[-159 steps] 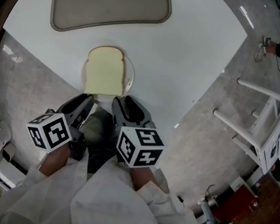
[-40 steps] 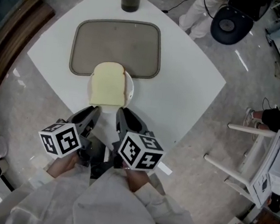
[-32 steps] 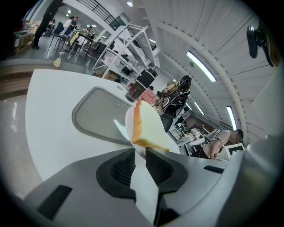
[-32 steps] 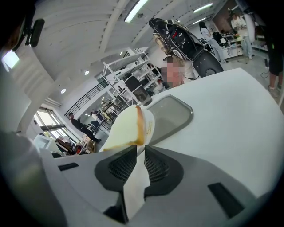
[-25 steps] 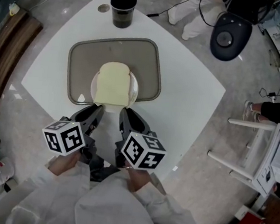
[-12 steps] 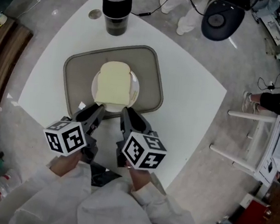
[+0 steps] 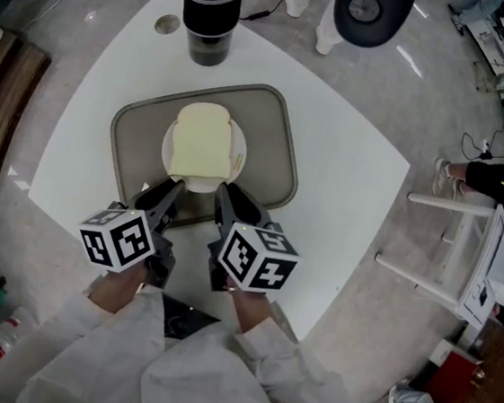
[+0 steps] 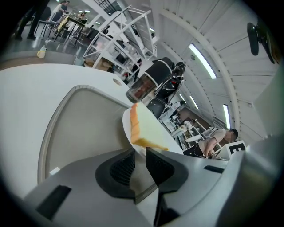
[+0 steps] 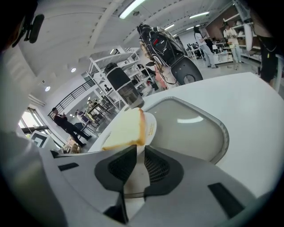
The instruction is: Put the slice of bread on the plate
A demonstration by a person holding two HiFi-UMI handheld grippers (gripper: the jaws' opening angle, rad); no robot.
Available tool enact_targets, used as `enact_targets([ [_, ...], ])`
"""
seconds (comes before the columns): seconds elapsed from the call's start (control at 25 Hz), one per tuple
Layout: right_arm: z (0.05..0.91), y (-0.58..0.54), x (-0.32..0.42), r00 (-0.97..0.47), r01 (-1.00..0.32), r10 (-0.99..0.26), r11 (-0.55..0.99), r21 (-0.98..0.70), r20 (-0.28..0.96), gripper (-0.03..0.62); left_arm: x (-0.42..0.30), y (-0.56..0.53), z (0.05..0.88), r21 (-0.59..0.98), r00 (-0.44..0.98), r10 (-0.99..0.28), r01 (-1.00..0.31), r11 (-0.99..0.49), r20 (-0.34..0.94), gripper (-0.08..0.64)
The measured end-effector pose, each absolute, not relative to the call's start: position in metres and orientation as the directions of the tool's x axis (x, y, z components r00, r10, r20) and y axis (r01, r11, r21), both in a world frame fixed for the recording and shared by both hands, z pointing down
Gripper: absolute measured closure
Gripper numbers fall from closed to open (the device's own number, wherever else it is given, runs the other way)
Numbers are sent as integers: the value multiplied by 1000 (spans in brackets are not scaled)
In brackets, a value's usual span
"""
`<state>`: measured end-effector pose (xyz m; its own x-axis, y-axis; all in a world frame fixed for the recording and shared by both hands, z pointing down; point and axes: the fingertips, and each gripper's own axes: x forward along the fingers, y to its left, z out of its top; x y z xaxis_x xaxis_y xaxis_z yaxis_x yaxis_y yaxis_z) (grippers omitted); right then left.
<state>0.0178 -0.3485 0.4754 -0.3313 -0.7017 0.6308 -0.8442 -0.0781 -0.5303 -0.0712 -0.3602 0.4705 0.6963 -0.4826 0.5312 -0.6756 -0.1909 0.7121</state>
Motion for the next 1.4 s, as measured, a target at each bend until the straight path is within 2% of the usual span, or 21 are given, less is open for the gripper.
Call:
enact_targets([
  [0.12,482,-350,18,-330,-857,-690,-68,-511,644,535,-67,-362,475,708,702,-468,-677,-202,537,499],
  [0.16,483,-350,13,-339,-866,-685,-42,-499,646,580,-65,-362,476,698,701,-463,-683,-215,543,499],
  [0.28,489,-348,-6,-367,-885,-654,27,-464,662,580,-59,-359,482,684,700,-441,-693,-228,562,499],
  [0.4,492,-341,-9,-380,-877,-637,19,-479,670,580,-58,-355,490,717,707,-425,-676,-171,565,499],
  [0.84,497,-345,-6,-380,-873,-633,4,-488,674,580,-70,-354,490,700,684,-431,-698,-152,588,499],
  [1.4,452,-336,5,-401,-866,-715,93,-491,572,580,-66,-336,464,679,687,-473,-700,-223,552,499],
])
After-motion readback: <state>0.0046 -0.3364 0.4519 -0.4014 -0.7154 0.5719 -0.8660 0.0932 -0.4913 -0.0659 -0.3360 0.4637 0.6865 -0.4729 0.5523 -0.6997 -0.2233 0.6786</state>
